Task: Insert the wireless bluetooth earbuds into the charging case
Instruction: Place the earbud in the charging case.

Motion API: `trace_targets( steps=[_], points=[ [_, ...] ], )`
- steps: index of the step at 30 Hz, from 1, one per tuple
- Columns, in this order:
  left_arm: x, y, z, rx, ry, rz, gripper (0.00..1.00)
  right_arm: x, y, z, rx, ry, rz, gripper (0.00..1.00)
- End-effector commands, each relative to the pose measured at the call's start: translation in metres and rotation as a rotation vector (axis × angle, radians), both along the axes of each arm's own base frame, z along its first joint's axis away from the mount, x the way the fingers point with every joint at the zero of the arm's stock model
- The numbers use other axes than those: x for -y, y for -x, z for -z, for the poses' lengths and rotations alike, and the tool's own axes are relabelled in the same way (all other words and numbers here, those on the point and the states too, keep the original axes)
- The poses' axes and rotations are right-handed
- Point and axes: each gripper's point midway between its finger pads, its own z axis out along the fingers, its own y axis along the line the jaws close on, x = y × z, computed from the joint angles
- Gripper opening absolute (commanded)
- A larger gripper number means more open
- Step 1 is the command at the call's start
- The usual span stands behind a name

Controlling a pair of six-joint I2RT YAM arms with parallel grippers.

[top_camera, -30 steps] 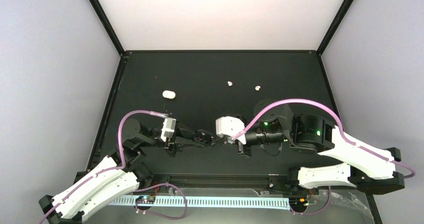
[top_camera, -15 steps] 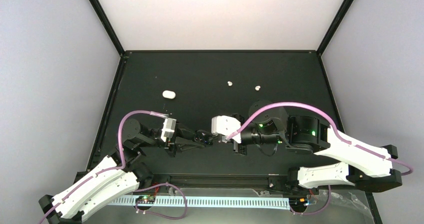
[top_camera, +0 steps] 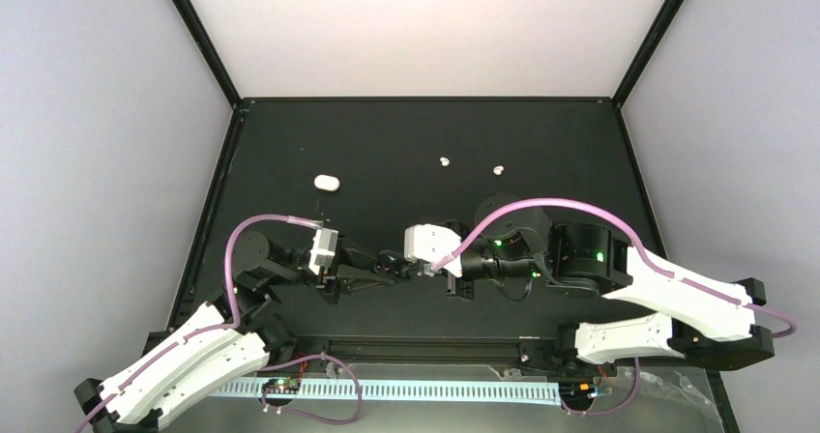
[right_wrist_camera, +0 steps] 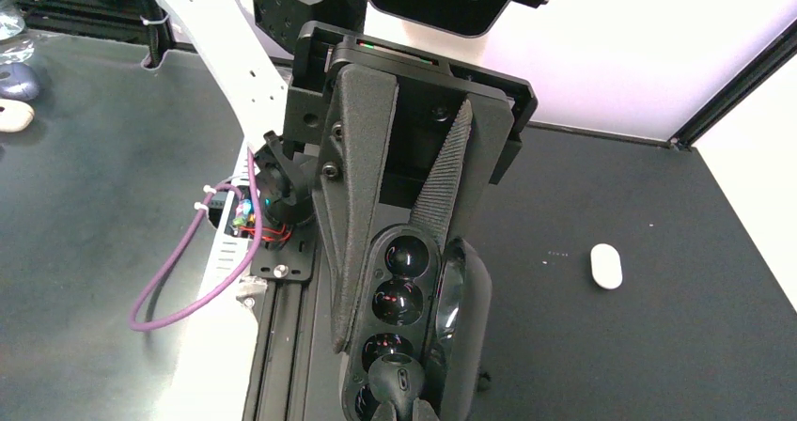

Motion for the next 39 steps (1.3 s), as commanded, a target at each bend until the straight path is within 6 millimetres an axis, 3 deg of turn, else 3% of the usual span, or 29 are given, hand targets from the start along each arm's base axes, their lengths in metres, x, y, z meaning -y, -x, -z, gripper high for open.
trace_targets(
  steps=[1,39],
  points=[
    [-0.004,0.004,-0.017,0.049,0.036,-0.007,0.02,-0.003,0.001,-0.007,0.013,-0.024,0.001,0.01],
    [-0.008,0.002,-0.021,0.047,0.051,-0.038,0.01,-0.009,-0.001,0.002,0.017,-0.006,0.009,0.01]
  ],
)
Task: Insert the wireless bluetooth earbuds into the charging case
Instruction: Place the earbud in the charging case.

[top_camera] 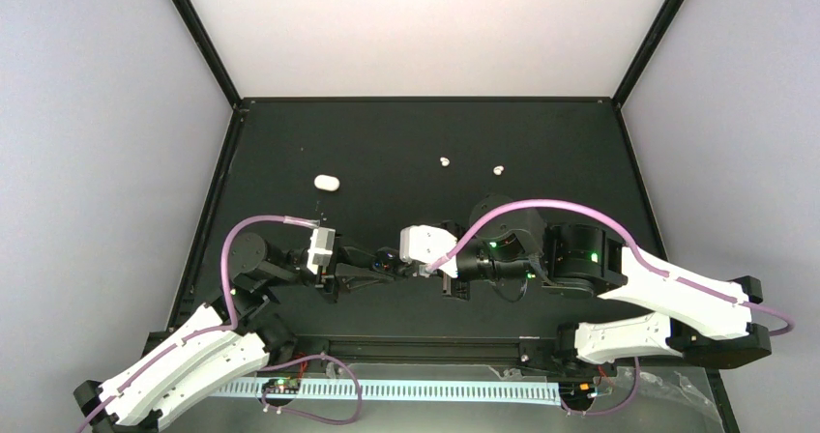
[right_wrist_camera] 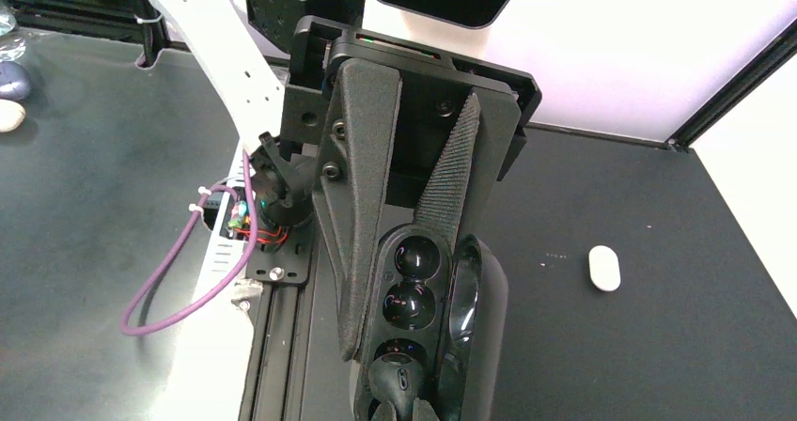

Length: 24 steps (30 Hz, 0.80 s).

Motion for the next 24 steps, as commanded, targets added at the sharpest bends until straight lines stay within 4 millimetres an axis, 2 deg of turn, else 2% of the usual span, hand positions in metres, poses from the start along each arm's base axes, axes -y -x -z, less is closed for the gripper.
trace_targets(
  steps=[1,17,24],
  points=[
    [-0.0052,0.0049,-0.0172,0.044,0.038,-0.006,0.02,-0.0037,0.0000,-0.0008,0.011,-0.010,0.004,0.01],
    [-0.0053,0.0036,-0.0173,0.043,0.040,-0.014,0.02,-0.0086,0.0017,0.0018,0.017,0.000,0.003,0.01],
    [-0.0053,0.0035,-0.0174,0.045,0.039,-0.014,0.02,-0.0069,0.0013,-0.0021,0.015,-0.011,0.010,0.09]
  ],
)
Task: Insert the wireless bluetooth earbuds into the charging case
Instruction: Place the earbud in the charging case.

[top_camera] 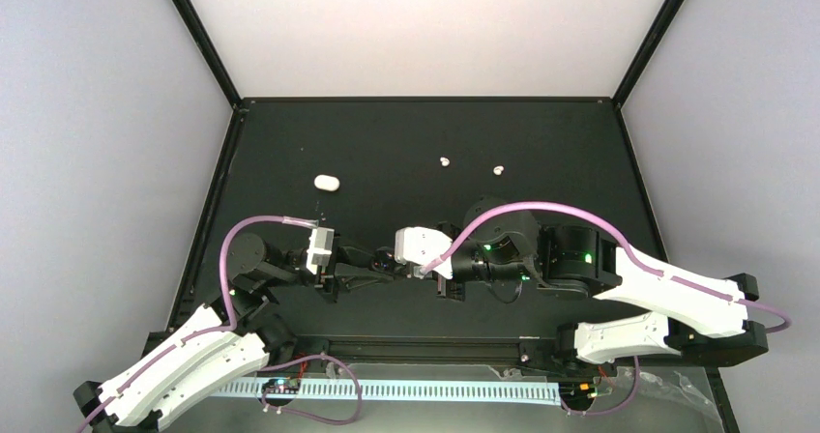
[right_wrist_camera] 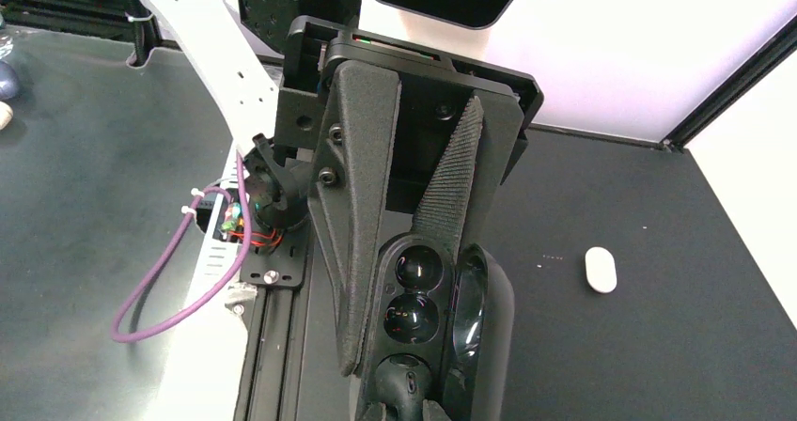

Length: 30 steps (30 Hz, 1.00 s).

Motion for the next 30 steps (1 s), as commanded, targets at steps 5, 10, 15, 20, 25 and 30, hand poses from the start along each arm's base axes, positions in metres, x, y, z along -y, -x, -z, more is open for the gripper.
trace_targets(
  steps=[5,10,15,20,25,30],
  points=[
    [-0.004,0.004,-0.017,0.044,0.035,-0.008,0.02,0.001,0.001,-0.008,0.006,-0.024,0.006,0.11],
    [-0.004,0.003,-0.016,0.041,0.032,-0.009,0.02,0.002,0.001,-0.011,0.008,-0.032,0.009,0.10],
    [-0.003,0.003,-0.015,0.040,0.031,-0.009,0.02,0.004,0.003,-0.016,0.007,-0.053,0.002,0.04],
    [-0.004,0.003,-0.016,0.040,0.032,-0.009,0.02,0.001,0.002,-0.015,0.006,-0.049,0.005,0.01],
    [-0.004,0.004,-0.016,0.041,0.034,-0.008,0.02,-0.001,0.002,-0.014,0.005,-0.045,0.006,0.01],
    [-0.005,0.004,-0.019,0.045,0.042,-0.009,0.02,-0.004,0.000,-0.009,0.011,-0.028,0.016,0.01]
  ],
)
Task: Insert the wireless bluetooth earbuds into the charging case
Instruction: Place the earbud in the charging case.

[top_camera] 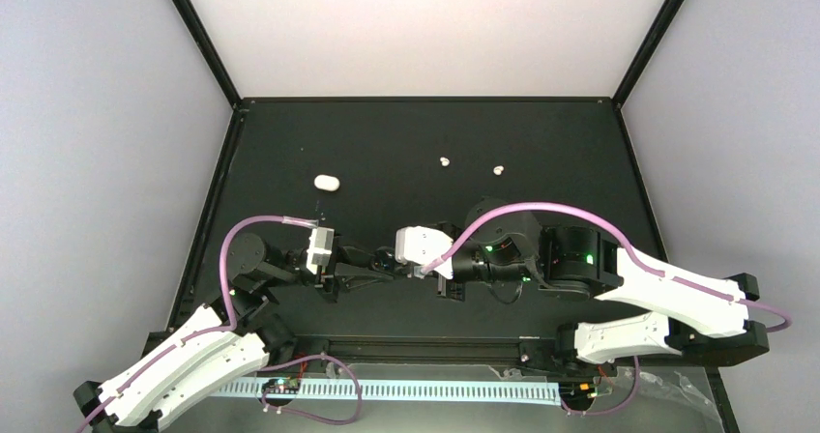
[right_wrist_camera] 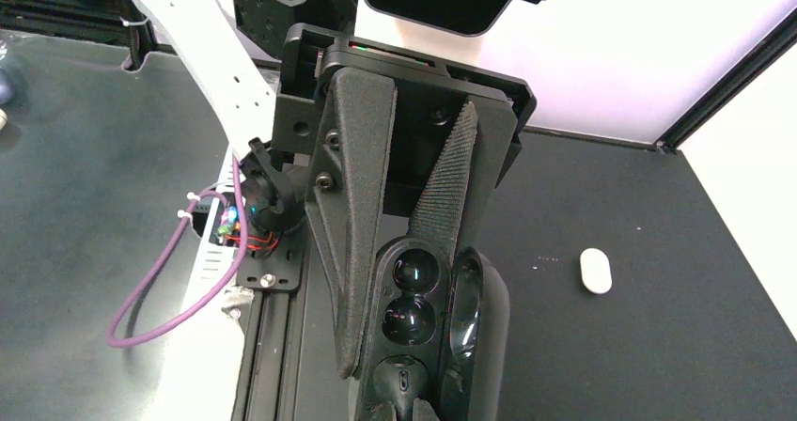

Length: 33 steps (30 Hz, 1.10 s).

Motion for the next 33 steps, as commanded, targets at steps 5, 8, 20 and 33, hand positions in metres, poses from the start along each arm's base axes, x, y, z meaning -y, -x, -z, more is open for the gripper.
trace_targets(
  steps=[5,8,20,33],
  points=[
    [-0.007,0.006,-0.023,0.053,0.056,-0.004,0.02,-0.007,0.003,-0.003,0.008,-0.008,-0.002,0.01],
    [-0.007,0.007,-0.025,0.057,0.063,-0.005,0.02,-0.009,0.003,-0.002,0.011,-0.007,0.000,0.01],
    [-0.011,0.008,-0.038,0.062,0.121,-0.011,0.02,-0.011,0.002,-0.007,0.016,-0.033,0.016,0.02],
    [-0.009,0.004,-0.028,0.048,0.097,-0.017,0.02,-0.003,0.004,-0.026,0.011,-0.098,0.019,0.12]
  ],
)
